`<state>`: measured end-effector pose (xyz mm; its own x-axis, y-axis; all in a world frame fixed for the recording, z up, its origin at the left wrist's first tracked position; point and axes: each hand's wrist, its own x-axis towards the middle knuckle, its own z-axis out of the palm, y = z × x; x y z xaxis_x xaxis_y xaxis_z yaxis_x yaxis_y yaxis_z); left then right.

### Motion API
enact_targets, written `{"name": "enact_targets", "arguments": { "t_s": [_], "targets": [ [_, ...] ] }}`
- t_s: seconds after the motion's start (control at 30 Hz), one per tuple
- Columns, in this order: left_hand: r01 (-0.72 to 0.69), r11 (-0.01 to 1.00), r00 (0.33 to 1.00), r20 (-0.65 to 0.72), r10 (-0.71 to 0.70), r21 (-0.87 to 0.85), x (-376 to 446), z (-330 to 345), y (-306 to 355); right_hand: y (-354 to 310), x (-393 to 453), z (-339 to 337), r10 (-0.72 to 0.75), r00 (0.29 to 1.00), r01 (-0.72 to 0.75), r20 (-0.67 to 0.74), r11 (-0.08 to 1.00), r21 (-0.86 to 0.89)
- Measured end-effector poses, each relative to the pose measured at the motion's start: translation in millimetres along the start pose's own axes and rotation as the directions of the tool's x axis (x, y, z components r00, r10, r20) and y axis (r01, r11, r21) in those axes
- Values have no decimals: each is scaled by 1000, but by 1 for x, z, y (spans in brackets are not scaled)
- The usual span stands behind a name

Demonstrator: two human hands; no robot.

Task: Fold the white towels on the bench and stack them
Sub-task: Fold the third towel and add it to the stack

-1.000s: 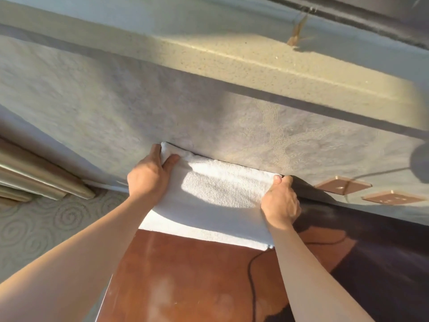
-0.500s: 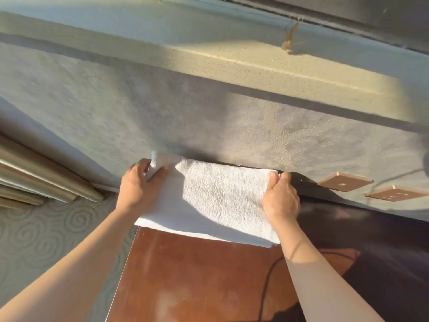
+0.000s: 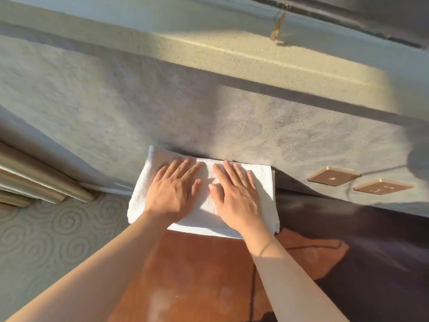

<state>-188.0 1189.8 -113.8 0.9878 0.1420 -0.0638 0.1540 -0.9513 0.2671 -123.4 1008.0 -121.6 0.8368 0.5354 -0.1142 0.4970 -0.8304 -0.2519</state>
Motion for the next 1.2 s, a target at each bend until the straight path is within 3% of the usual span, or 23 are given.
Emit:
{"name": "enact_targets", "arguments": {
  "t_s": [0.1, 0.2, 0.27, 0.33, 0.4, 0.47, 0.53, 0.67, 0.73, 0.83, 0.93, 1.0, 1.1, 1.2],
  "targets": [
    [-16, 999, 997, 80, 13, 38, 2, 0, -22, 27, -9, 1, 36, 999, -36, 7, 999, -36],
    [33, 997, 995, 92, -39, 63, -1, -3, -25, 51, -19, -5, 210, 976, -210, 65, 978, -3],
    [29, 995, 994, 99, -39, 92, -1, -4, -17, 47, -19, -10, 277, 960, -272, 39, 958, -88],
    [-21, 994, 993, 115, 9, 106, -1, -3, -6, 27, -17, -13, 235, 972, -237, -32, 968, -84],
    [-92, 990, 992, 101, 81, 110, 0, -2, -4, 6, -17, -8, 91, 994, -93, -56, 995, -35],
    [-81, 990, 993, 90, 71, 112, -1, -5, -15, 6, -17, -2, 29, 997, -32, -66, 998, -48],
    [-24, 995, 999, 50, 20, 94, -3, -6, -28, 22, -20, 0, 111, 993, -114, -47, 991, -63],
    [8, 992, 997, 74, -17, 125, -5, -8, -23, 49, -35, -3, 362, 929, -367, 76, 928, 66],
    [21, 986, 996, 84, -35, 167, -2, -7, -17, 46, -35, -9, 427, 904, -427, 35, 904, 6],
    [-5, 995, 994, 109, -6, 99, 5, -5, -3, 20, -23, -17, 296, 952, -302, -77, 950, -84],
    [-110, 992, 986, 135, 102, 58, 7, 0, 16, -9, -15, -15, 63, 996, -63, -69, 998, -1],
    [-82, 994, 990, 118, 74, 69, 4, 1, 5, -5, -20, -6, 38, 994, -43, -100, 998, -45],
    [11, 992, 996, 81, -22, 127, -2, -2, -41, 33, -27, -2, 188, 982, -188, 4, 982, 12],
    [86, 996, 989, 122, -87, 17, -11, -6, -66, 54, -34, -3, 340, 935, -345, 99, 938, 33]
  ]
}}
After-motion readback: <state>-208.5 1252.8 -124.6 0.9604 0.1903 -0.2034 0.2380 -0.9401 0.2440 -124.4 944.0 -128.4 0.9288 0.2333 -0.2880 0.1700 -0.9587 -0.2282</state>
